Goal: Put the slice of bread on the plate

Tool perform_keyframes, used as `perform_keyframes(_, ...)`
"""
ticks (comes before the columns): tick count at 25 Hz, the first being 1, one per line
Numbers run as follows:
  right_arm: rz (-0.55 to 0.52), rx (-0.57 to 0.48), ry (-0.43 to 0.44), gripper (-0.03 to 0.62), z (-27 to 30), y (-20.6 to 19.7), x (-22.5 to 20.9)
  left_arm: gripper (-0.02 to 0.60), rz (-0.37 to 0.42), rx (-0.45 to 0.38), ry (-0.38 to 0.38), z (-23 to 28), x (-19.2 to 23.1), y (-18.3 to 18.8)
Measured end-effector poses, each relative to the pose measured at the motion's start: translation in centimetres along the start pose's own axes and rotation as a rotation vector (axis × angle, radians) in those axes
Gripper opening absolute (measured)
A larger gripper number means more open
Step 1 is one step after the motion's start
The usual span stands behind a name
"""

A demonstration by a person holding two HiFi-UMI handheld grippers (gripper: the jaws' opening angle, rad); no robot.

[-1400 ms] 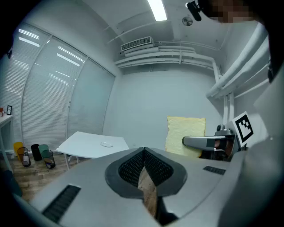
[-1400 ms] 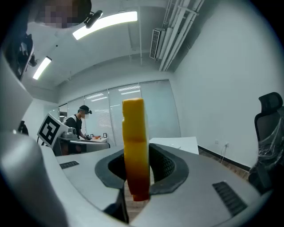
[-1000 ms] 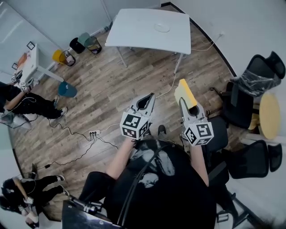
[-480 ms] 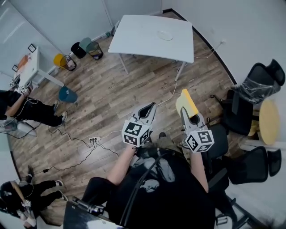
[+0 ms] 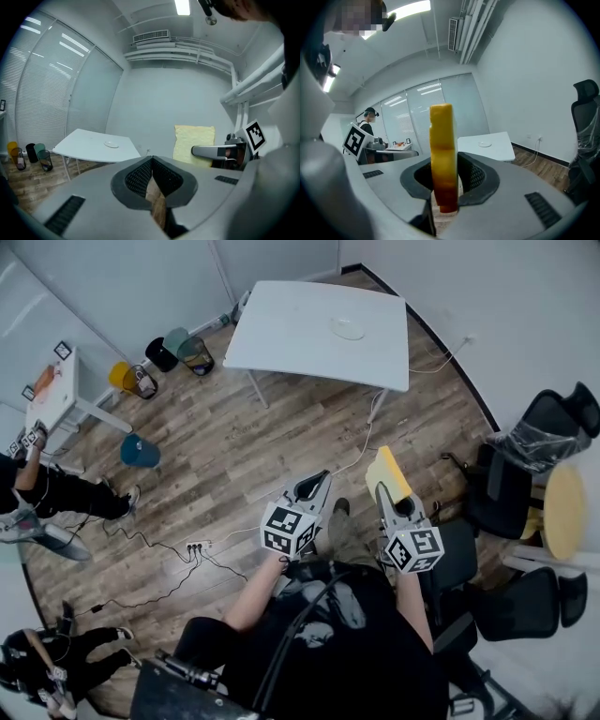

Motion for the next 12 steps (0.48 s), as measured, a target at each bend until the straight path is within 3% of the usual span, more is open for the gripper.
perform_keyframes(8,-0.03,-0.018,0.067,0.094,7.7,7.0,-7.1,0.008,0.051,-0.023,0.036,10.5,4.5,5.9)
perform_keyframes(12,-0.043,0.005,0.107,0.094,10.9,9.4,-10.2,0.008,0.035,-0.019,0.056,14.4,5.8,7.2)
Point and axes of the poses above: the fingertips, and each gripper's own axes: z forward along the fingers, x to its left, y out of its top, the point moved 9 cm from there along -z, backward along the fingers, and after that the axes turned 9 degrees about z, right-handed, at the moved point
